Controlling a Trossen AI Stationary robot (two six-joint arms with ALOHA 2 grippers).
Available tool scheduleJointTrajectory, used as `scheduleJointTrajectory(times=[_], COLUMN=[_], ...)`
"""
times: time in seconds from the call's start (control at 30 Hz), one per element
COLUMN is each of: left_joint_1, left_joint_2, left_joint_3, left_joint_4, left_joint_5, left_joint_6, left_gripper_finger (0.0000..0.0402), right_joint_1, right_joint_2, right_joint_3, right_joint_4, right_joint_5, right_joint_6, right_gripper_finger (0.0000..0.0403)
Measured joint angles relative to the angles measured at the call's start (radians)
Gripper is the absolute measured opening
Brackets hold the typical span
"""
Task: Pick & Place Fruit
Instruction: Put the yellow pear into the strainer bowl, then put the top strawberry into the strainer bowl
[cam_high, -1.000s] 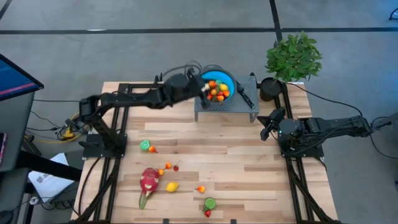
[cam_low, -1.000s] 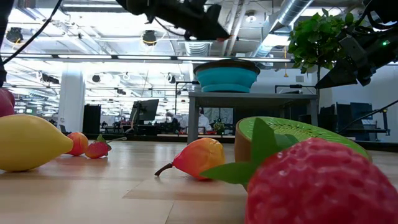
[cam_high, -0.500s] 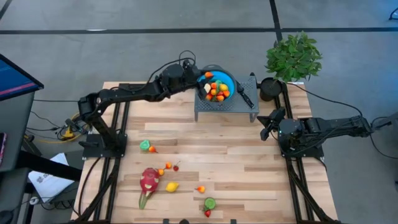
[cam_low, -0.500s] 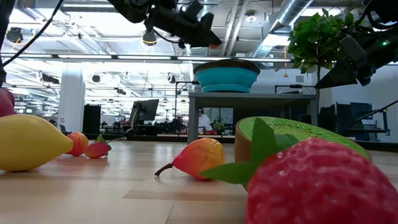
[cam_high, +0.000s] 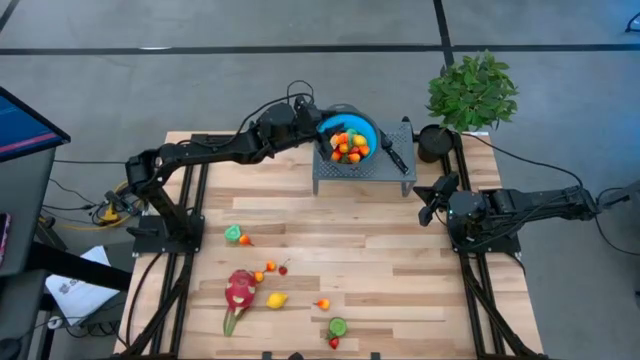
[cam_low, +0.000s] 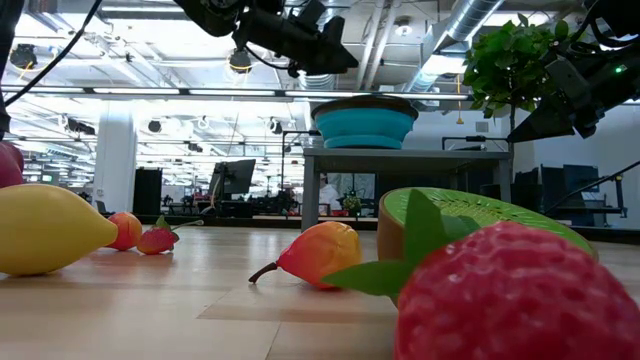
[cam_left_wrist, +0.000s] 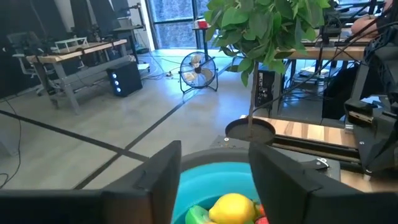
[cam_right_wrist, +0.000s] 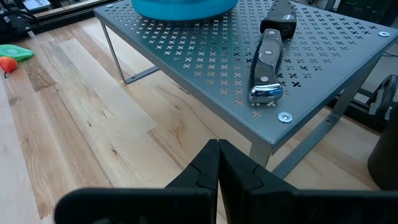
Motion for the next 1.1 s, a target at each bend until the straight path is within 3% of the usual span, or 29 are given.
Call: scheduleJointTrajectory(times=[0.17,0.33,1.1], left_joint_1=[0.000,-0.003,-0.064], left_joint_2=[0.000,0.000,0.000], left_joint_3=[0.000,0.000,0.000], left_joint_4=[0.002,0.005,0.017], left_joint_5=[0.000,-0.001,0.000], left_joint_6=[0.000,0.000,0.000], left_gripper_finger=[0.0227,0.0241,0.0196], right_joint_1=[0.000,0.000,0.000], right_joint_2=[0.000,0.000,0.000], right_joint_3=[0.000,0.000,0.000], right_joint_4=[0.000,0.000,0.000], right_joint_5=[0.000,0.000,0.000], right_joint_6=[0.000,0.000,0.000], right_gripper_finger=[0.0000,0.0000,0.0000])
